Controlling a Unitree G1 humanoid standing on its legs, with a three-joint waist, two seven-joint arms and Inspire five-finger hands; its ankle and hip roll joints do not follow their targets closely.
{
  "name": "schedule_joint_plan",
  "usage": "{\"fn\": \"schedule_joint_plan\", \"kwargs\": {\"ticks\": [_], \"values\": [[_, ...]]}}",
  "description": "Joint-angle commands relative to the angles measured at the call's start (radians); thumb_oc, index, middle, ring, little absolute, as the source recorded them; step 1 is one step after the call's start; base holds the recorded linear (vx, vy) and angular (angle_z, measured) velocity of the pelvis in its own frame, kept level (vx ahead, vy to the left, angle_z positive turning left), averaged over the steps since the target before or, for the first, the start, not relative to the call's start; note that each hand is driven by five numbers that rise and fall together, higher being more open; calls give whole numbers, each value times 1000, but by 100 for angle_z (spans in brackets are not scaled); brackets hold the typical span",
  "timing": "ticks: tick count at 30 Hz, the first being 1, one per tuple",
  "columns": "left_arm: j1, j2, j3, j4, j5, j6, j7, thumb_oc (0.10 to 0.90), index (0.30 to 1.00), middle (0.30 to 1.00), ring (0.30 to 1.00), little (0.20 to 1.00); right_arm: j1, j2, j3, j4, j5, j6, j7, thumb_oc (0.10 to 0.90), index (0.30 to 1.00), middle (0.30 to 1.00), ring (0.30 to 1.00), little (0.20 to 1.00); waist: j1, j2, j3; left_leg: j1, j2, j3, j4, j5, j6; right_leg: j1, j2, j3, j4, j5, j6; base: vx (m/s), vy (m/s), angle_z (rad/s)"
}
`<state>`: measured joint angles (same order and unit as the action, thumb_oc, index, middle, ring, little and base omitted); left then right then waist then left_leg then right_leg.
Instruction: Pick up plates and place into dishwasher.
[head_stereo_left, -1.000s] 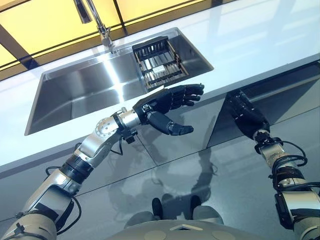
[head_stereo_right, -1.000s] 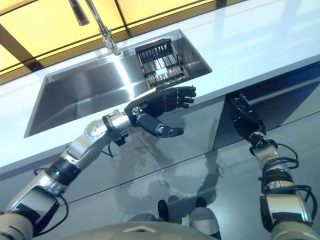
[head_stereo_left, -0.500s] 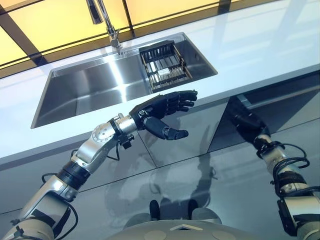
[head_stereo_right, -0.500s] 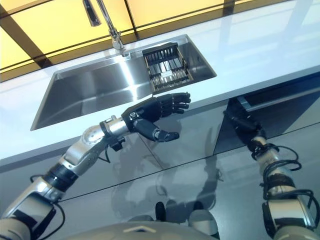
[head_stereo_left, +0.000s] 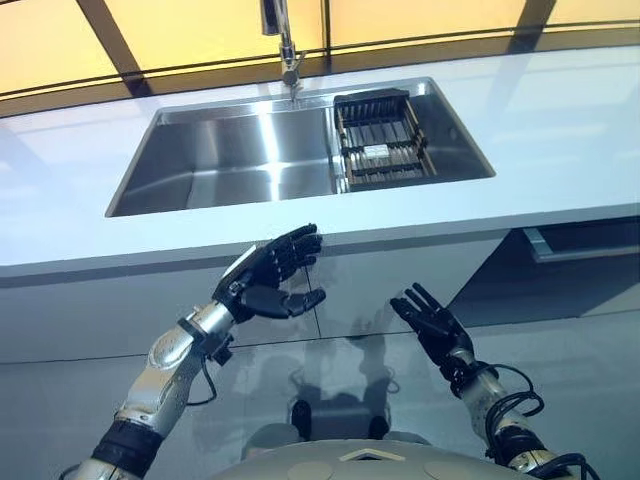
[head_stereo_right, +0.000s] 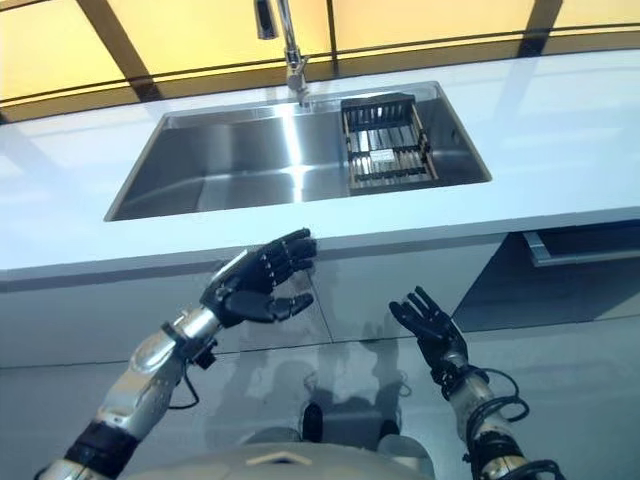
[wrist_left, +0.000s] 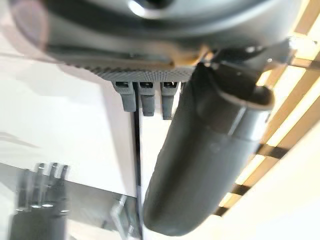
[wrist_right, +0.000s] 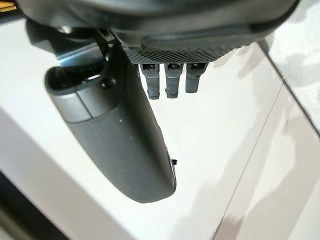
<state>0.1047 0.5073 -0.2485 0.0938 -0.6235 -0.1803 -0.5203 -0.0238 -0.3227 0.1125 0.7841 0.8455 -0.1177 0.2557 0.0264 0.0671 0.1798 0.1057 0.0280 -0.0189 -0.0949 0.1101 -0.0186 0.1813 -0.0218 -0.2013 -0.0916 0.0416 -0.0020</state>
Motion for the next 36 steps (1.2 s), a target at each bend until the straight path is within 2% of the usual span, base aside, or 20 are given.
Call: {"fn": "schedule_joint_plan", "kwargs": {"ticks": [1,4,5,6,9,10,11,13,15,17,20,21,22,24,28,29,32,33,34,36], "values": [[-37,46,45,-15,56,-113,-36,800,900,900,900,900,-67,-6,-34,0,-24,-75,14,800,900,900,900,900,15,-28,-39,63,-33,38,9,-95,33,-5,6,36,4,-22,36,18,46,9],[-29,60,40,-3,83,-119,-28,800,900,900,900,900,-67,-6,-29,17,-29,-71,20,800,900,900,900,900,19,-26,-40,60,-34,35,9,-93,32,-6,4,30,4,-22,37,14,37,7],[-15,91,35,15,144,-162,-16,800,900,900,900,900,-61,-5,-20,31,-33,-57,30,800,900,900,900,900,23,-25,-40,56,-37,31,8,-92,32,-8,2,23,4,-22,39,12,37,8],[-13,94,34,15,146,-166,-13,800,900,900,900,900,-60,-5,-19,31,-32,-55,30,800,900,900,900,900,23,-25,-40,56,-37,31,8,-92,32,-9,2,22,4,-22,39,14,54,9],[3,125,23,58,231,-274,18,800,900,900,900,900,-53,-2,-17,80,-35,-50,55,800,900,900,900,900,29,-23,-39,52,-43,22,8,-93,35,-10,0,13,7,-25,41,10,52,6],[-1,125,12,98,287,-334,60,800,900,900,900,900,-59,-1,-15,116,-45,-53,75,800,900,900,900,900,32,-23,-41,51,-45,19,8,-95,37,-10,1,12,8,-27,41,9,39,7],[-2,126,9,111,308,-356,77,800,900,900,900,900,-61,-1,-15,125,-52,-52,79,800,900,900,900,900,32,-24,-41,51,-46,18,8,-96,37,-10,1,12,8,-27,41,11,38,12],[-9,132,-10,178,364,-442,136,800,900,900,900,900,-66,1,-5,159,-62,-51,97,800,900,900,900,900,34,-25,-43,50,-47,18,8,-97,37,-11,0,10,8,-28,42,10,33,13],[-1,111,-30,282,460,-502,179,800,900,900,900,900,-64,8,3,182,-81,-43,108,800,900,900,900,900,33,-28,-45,48,-48,18,8,-96,37,-14,1,12,12,-29,42,3,49,2],[3,102,-46,333,498,-508,205,800,900,900,900,900,-63,10,7,193,-96,-38,105,800,900,900,900,900,31,-28,-46,46,-48,19,8,-96,37,-17,1,15,14,-30,43,-6,42,0],[7,53,-63,469,529,-457,251,800,900,900,900,900,-72,11,15,232,-134,-21,108,800,900,900,900,900,26,-25,-47,46,-51,21,8,-98,39,-21,2,18,19,-33,44,-14,52,0],[3,9,-58,585,545,-415,269,800,900,900,900,900,-73,17,25,248,-166,-8,106,800,900,900,900,900,21,-26,-47,46,-52,23,8,-98,38,-24,0,20,21,-33,46,-19,48,-1],[1,2,-58,600,551,-405,272,800,900,900,900,900,-73,18,27,249,-171,-7,105,800,900,900,900,900,20,-26,-47,46,-52,22,8,-98,38,-25,0,21,21,-33,46,-38,65,-3],[-11,-45,-63,739,599,-364,291,800,900,900,900,900,-65,36,47,265,-213,3,98,800,900,900,900,900,9,-28,-49,40,-54,27,8,-95,37,-32,-1,26,24,-31,48,-42,57,-1],[-39,-114,-57,888,542,-231,264,800,900,900,900,900,-51,63,62,295,-273,15,71,800,900,900,900,900,-7,-29,-55,34,-58,30,8,-94,37,-40,-3,31,26,-28,51,-25,48,0],[-53,-149,-46,958,546,-205,269,800,900,900,900,900,-42,76,61,328,-300,12,58,800,900,900,900,900,-13,-29,-59,31,-60,31,8,-94,36,-43,-5,29,26,-28,53,-23,58,-1],[-67,-184,-35,1030,526,-155,301,800,900,900,900,900,-39,91,62,366,-319,32,37,800,900,900,900,900,-20,-30,-65,27,-63,32,8,-93,36,-46,-7,30,28,-29,53,-16,61,-3],[-79,-216,-5,1088,469,-87,331,800,900,900,900,900,-38,104,56,406,-324,41,16,800,900,900,900,900,-22,-31,-71,25,-65,32,8,-94,36,-47,-9,27,29,-32,52,-8,65,-2],[-79,-216,-5,1089,469,-87,331,800,900,900,900,900,-39,104,56,406,-324,41,16,800,900,900,900,900,-22,-31,-71,25,-65,32,8,-94,36,-47,-9,27,29,-32,52,2,62,0],[-93,-258,53,1153,379,23,335,800,900,900,900,900,-38,116,43,448,-395,73,-28,800,900,900,900,900,-22,-35,-79,28,-68,31,8,-98,37,-43,-12,22,29,-37,51,10,48,-2]]}}
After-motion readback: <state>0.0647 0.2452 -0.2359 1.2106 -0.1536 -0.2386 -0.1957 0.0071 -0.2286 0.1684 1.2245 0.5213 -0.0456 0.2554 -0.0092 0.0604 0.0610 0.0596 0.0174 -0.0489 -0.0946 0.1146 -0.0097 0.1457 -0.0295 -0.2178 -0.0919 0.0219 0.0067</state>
